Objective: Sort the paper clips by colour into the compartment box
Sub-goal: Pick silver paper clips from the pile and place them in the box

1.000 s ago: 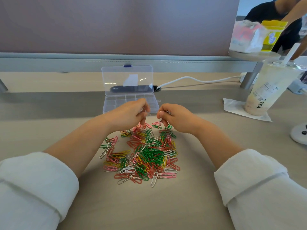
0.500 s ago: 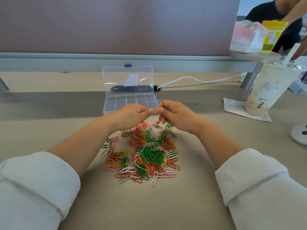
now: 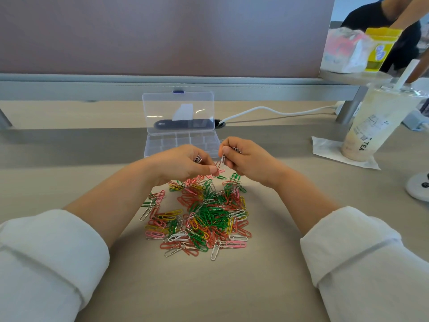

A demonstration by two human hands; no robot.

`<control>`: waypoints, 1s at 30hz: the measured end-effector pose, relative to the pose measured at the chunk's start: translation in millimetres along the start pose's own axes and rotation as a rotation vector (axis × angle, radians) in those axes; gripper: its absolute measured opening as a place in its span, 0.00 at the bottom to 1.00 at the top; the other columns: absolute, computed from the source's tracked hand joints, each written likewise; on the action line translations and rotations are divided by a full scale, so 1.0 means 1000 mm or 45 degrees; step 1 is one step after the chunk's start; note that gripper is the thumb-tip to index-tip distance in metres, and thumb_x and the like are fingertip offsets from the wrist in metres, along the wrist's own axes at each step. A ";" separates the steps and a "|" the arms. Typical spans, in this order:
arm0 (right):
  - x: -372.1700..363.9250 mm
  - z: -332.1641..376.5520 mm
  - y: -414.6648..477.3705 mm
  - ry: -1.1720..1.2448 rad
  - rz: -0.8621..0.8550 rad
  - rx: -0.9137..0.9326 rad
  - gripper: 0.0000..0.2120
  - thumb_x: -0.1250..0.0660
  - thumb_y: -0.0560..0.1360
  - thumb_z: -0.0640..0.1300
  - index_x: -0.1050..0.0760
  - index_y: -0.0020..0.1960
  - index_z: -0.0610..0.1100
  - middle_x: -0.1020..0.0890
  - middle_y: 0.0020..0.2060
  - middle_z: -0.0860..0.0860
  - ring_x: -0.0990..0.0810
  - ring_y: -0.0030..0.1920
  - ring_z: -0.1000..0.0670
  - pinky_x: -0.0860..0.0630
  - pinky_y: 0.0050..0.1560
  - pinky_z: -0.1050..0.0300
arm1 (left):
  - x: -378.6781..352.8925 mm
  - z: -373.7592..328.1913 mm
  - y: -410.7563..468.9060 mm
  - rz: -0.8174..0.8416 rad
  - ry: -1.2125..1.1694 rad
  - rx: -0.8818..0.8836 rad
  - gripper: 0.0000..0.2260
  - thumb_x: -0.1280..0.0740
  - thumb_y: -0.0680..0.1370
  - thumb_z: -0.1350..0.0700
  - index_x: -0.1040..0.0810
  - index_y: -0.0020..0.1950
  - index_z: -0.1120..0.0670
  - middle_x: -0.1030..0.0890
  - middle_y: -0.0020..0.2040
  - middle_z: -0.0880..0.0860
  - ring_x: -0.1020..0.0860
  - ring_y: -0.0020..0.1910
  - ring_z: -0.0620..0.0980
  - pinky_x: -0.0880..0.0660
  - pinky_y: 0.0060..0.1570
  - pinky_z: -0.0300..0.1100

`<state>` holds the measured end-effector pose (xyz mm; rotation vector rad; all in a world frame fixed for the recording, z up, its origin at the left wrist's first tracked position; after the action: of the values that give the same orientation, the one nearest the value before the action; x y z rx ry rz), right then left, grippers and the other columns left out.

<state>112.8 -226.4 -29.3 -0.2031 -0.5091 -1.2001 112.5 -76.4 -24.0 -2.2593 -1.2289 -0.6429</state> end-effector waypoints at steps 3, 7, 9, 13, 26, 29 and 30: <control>0.001 -0.001 0.000 0.028 0.004 -0.011 0.14 0.48 0.81 0.39 0.31 0.40 0.47 0.31 0.28 0.52 0.37 0.22 0.60 0.39 0.24 0.69 | 0.003 0.001 0.000 0.011 0.043 0.027 0.07 0.34 0.76 0.53 0.19 0.46 0.54 0.33 0.21 0.43 0.37 0.23 0.41 0.40 0.28 0.36; 0.000 -0.003 0.000 0.050 -0.015 -0.065 0.17 0.49 0.82 0.42 0.35 0.35 0.45 0.33 0.28 0.51 0.38 0.21 0.60 0.39 0.24 0.69 | 0.006 0.001 0.002 -0.047 0.249 0.063 0.11 0.37 0.77 0.47 0.18 0.43 0.50 0.22 0.38 0.41 0.27 0.40 0.38 0.35 0.49 0.39; -0.002 -0.003 0.000 -0.010 0.009 -0.090 0.20 0.50 0.82 0.46 0.38 0.32 0.44 0.34 0.26 0.49 0.39 0.21 0.59 0.39 0.24 0.69 | 0.008 0.003 0.002 -0.066 0.414 0.068 0.15 0.39 0.78 0.44 0.18 0.40 0.50 0.22 0.42 0.49 0.27 0.42 0.46 0.34 0.47 0.41; -0.004 -0.003 -0.002 -0.250 0.090 -0.149 0.24 0.51 0.82 0.53 0.39 0.29 0.44 0.32 0.24 0.50 0.38 0.23 0.54 0.36 0.29 0.64 | 0.006 -0.001 -0.001 -0.073 0.725 0.064 0.16 0.39 0.77 0.44 0.23 0.36 0.52 0.30 0.29 0.49 0.34 0.28 0.46 0.39 0.30 0.39; 0.001 0.009 -0.021 -0.475 0.282 -0.185 0.13 0.41 0.80 0.48 0.23 0.40 0.48 0.27 0.23 0.58 0.30 0.24 0.62 0.36 0.29 0.73 | 0.000 -0.008 -0.021 -0.062 0.692 0.036 0.12 0.49 0.82 0.55 0.27 0.51 0.50 0.25 0.45 0.49 0.27 0.47 0.50 0.32 0.44 0.41; 0.004 0.010 -0.032 -0.525 0.367 -0.195 0.10 0.31 0.72 0.52 0.21 0.37 0.47 0.23 0.31 0.54 0.27 0.35 0.57 0.31 0.42 0.63 | -0.005 -0.010 -0.030 -0.042 0.667 0.029 0.11 0.46 0.81 0.56 0.25 0.51 0.48 0.23 0.50 0.49 0.25 0.51 0.51 0.28 0.50 0.45; 0.004 0.010 -0.036 -0.544 0.402 -0.203 0.07 0.28 0.70 0.50 0.21 0.36 0.49 0.23 0.32 0.53 0.28 0.36 0.56 0.31 0.43 0.60 | -0.007 -0.012 -0.033 -0.042 0.661 0.013 0.10 0.44 0.81 0.55 0.23 0.51 0.48 0.23 0.50 0.48 0.25 0.51 0.50 0.27 0.53 0.46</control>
<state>77.7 -238.3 -22.5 -0.6623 -0.7224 -0.8865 78.5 -72.2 -12.2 -1.8909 -1.0018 -1.1422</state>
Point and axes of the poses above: each hand's wrist, its own y-axis towards the middle knuckle, its own x-axis out of the back of the hand, z = x × y, the point moved 3 cm from there along y, towards the middle knuckle
